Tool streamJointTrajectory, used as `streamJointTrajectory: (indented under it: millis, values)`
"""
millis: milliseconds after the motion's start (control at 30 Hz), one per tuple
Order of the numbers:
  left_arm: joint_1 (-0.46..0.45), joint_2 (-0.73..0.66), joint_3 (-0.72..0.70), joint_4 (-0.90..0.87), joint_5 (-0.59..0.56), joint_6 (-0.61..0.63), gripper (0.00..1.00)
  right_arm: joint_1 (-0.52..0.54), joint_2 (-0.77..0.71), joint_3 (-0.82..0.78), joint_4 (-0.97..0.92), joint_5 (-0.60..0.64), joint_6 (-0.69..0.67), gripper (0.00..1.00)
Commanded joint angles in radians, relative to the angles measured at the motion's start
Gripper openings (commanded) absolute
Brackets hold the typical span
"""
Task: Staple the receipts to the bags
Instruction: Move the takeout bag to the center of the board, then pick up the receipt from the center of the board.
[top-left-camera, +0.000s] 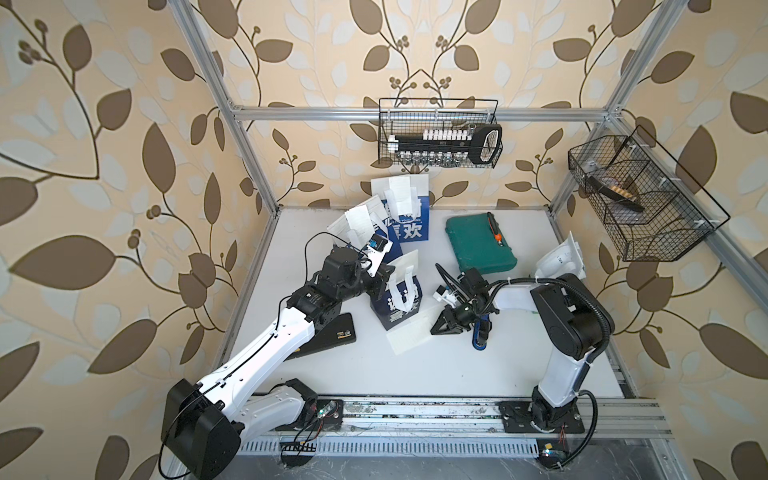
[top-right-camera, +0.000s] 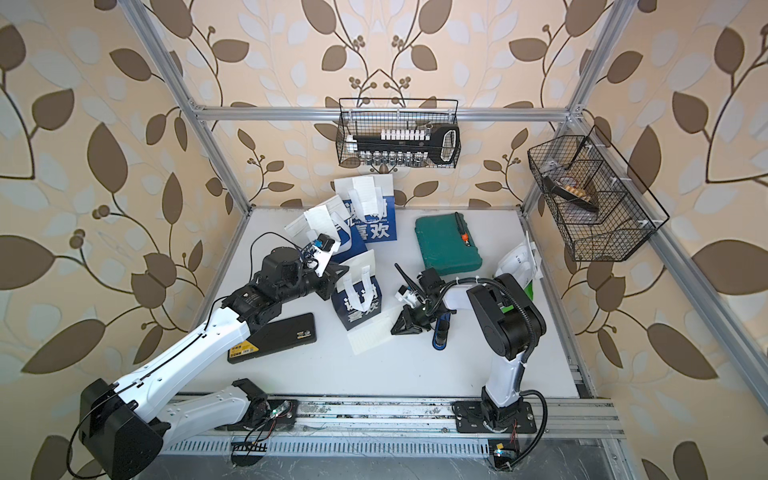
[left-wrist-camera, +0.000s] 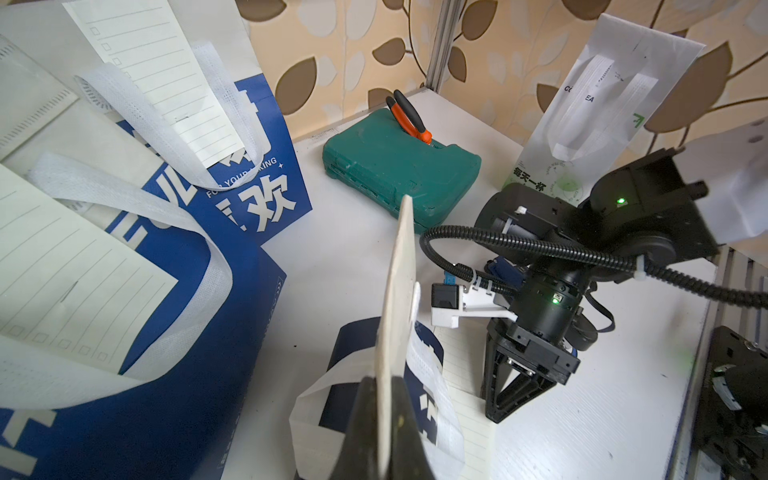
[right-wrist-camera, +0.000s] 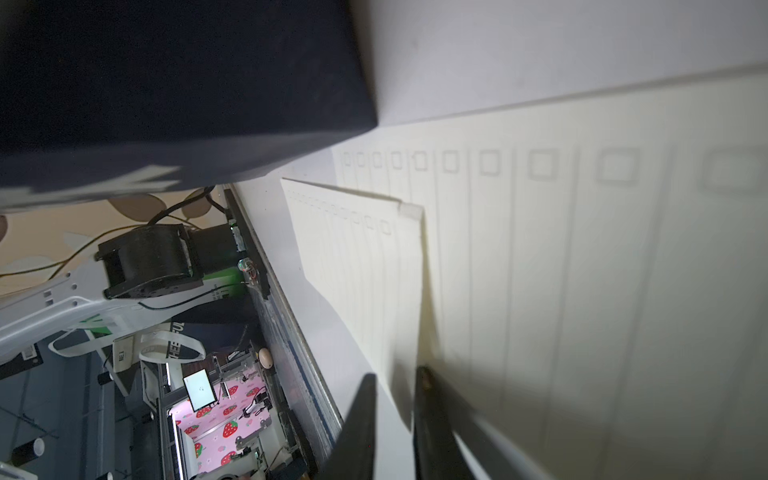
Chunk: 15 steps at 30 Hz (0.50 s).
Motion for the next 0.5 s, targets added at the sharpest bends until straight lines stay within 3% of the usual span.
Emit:
streamJointTrajectory:
  millis: [0,133,300,467]
  values:
    - [0.002,-0.012,-0.013,-0.028,0.003,0.0,0.0,0.002,0.04,0.009,-0.037,0.052,-0.007,0.0]
    - [0.002,-0.015,-0.01,-0.036,0.005,-0.002,0.0,0.0,-0.004,0.002,-0.037,0.066,-0.017,0.0]
    - [0.002,0.013,0.061,-0.119,0.065,0.021,0.0,0.003,-0.184,0.006,-0.101,0.088,-0.038,0.0]
    - [0.002,0.063,0.152,-0.2,0.189,0.081,0.0,0.043,-0.329,0.17,-0.409,0.216,-0.248,0.0]
